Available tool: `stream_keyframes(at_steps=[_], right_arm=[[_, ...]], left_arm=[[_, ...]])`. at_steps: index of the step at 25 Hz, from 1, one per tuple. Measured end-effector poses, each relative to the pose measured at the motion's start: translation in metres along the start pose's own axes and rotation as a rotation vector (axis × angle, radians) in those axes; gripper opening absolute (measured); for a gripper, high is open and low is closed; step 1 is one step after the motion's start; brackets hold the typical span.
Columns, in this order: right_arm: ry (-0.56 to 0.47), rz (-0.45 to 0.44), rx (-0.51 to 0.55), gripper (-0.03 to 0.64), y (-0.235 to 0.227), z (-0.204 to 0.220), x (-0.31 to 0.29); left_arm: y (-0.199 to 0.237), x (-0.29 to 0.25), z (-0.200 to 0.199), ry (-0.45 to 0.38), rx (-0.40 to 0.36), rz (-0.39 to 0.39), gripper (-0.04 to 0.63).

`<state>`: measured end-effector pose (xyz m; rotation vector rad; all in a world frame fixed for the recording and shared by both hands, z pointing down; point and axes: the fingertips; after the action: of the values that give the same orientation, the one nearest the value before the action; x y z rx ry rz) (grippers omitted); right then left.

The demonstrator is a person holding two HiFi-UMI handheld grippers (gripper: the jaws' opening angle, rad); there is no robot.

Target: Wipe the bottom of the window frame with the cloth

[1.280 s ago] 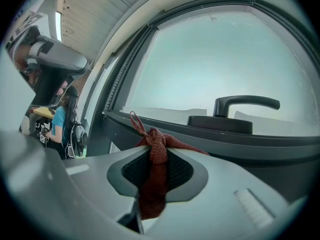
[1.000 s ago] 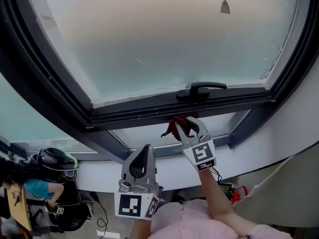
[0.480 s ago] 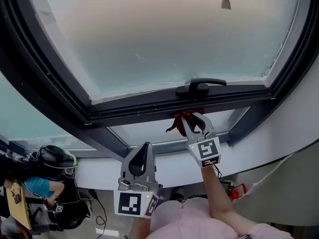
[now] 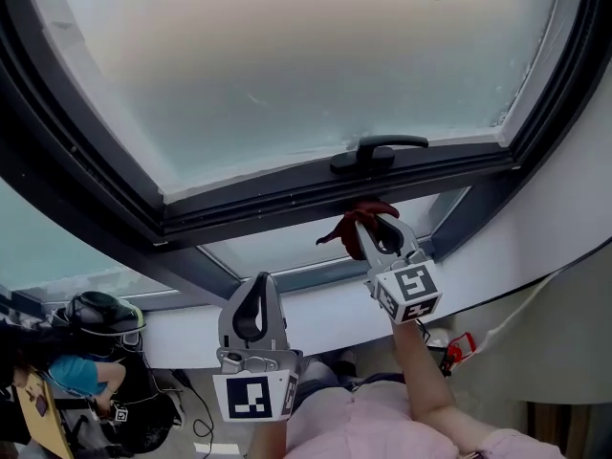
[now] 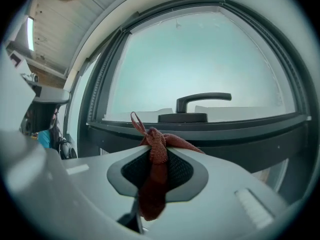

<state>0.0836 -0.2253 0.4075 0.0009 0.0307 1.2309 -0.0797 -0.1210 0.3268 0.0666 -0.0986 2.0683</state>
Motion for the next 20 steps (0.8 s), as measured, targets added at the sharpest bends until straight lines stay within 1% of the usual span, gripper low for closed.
stream_keyframes(at_steps=[4, 7, 14, 18, 20], right_arm=[[0.010, 0.055, -0.049, 0.078, -0.009, -0.004, 0.027], [0.004, 0.110, -0.059, 0.078, -0.016, -0.013, 0.049], [-0.072, 0.254, -0.070, 0.078, -0.032, -0.042, 0.079], [-0.074, 0.326, -0.086, 0.078, -0.044, -0.040, 0.089], [-0.078, 0.341, -0.100, 0.078, -0.044, -0.039, 0.091]], left_arm=[[0.011, 0.004, -0.002, 0.000, 0.006, 0.022, -0.006], [0.016, 0.007, -0.009, -0.006, 0.007, 0.055, -0.006], [0.031, 0.012, -0.018, -0.035, 0.001, 0.114, -0.006], [0.043, 0.014, -0.019, -0.049, 0.003, 0.114, -0.006], [0.050, 0.012, -0.016, -0.046, 0.016, 0.110, -0.006]])
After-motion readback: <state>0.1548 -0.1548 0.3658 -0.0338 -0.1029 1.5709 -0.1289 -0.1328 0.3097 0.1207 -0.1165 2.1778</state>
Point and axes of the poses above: the fingertips, and each gripper's own axes: x backward along the fingers, y to its left, z out of its underside, and after that the axes turned 5 degrees about z, right-handed
